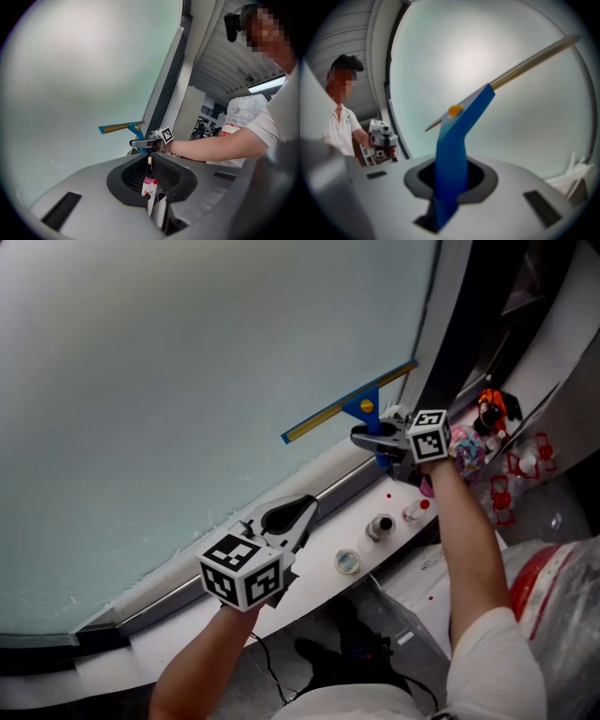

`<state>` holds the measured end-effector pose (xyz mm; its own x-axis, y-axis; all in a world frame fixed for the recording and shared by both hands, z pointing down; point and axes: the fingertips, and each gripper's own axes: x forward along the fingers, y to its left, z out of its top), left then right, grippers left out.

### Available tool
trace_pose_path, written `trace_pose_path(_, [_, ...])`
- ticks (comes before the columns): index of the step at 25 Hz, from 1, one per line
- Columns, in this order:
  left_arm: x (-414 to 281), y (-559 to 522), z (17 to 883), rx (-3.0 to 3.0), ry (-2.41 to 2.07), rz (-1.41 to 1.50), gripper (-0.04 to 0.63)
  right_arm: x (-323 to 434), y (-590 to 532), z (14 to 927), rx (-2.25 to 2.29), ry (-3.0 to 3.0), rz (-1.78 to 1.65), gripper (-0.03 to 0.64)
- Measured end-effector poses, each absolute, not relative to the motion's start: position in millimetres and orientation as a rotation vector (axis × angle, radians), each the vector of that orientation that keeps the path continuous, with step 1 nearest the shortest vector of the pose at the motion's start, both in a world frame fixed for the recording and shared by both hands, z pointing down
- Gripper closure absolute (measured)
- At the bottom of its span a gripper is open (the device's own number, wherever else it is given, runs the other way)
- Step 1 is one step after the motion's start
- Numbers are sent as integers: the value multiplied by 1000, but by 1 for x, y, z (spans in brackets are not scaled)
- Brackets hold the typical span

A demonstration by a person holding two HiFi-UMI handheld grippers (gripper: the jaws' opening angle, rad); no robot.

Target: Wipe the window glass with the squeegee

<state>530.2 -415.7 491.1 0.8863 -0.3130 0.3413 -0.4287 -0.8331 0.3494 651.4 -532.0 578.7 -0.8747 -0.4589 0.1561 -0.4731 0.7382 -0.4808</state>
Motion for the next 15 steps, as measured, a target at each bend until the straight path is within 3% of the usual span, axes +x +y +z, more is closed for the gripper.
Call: trace_pose_path(15, [529, -416, 530, 2573, -539, 434, 548, 660, -518, 678, 823, -2671, 982, 537])
